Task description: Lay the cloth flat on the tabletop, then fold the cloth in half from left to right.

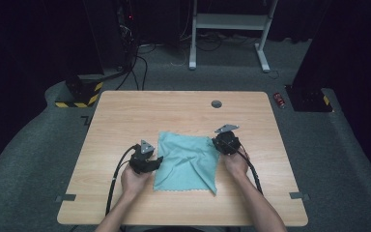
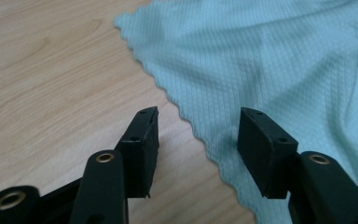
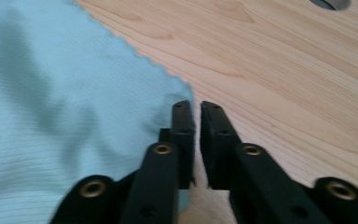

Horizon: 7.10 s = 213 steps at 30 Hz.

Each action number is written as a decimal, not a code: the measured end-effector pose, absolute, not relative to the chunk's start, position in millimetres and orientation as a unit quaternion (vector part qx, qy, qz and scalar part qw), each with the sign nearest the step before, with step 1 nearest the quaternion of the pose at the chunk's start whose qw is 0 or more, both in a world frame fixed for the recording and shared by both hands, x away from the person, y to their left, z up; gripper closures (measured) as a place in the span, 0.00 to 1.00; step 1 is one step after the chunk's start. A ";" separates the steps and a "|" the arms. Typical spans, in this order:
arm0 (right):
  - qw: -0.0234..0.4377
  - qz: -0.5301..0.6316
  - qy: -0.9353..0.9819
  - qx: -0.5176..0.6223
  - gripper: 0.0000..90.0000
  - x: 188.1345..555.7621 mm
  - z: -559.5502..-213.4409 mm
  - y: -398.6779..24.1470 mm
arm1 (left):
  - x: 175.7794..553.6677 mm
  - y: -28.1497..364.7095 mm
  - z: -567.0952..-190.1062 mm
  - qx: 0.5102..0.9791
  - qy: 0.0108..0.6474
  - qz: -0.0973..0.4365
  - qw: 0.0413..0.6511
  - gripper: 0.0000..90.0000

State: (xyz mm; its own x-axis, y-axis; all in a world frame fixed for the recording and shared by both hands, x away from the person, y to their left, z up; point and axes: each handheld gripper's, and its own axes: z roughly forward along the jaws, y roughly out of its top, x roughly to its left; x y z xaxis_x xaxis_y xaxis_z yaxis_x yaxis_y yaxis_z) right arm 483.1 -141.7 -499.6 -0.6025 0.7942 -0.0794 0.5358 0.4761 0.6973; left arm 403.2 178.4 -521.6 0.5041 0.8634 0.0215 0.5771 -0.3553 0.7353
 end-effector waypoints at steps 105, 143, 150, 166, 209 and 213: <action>0.164 0.320 0.870 0.336 0.85 358.9 -512.7 -170.5 | 346.6 180.2 -511.4 0.852 0.386 0.152 0.320 1.00; 0.150 0.355 0.869 0.310 0.66 395.9 -513.7 -115.5 | 392.0 121.4 -501.8 0.818 0.391 0.180 0.381 0.50; 0.148 0.356 0.861 0.331 0.63 404.7 -519.3 -116.5 | 408.3 114.9 -521.5 0.819 0.410 0.187 0.355 0.49; 0.155 0.373 0.853 0.330 0.58 399.5 -523.5 -134.7 | 403.1 142.7 -526.7 0.799 0.432 0.201 0.366 0.39; 0.100 0.404 0.859 0.298 0.61 389.5 -513.6 -98.4 | 442.2 188.3 -513.0 0.759 0.511 0.166 0.369 0.46; 0.092 0.413 0.863 0.276 0.62 385.6 -510.9 -83.5 | 456.4 189.6 -505.7 0.765 0.513 0.169 0.351 0.45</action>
State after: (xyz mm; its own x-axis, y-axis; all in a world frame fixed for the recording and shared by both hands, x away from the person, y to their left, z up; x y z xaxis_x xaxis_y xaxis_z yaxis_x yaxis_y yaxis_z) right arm 385.6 -83.5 -510.9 -0.8306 0.5526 0.0691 0.4002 0.5059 0.7641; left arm 456.4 189.6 -505.7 0.4162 0.9037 -0.1009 0.6660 -0.2274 0.7105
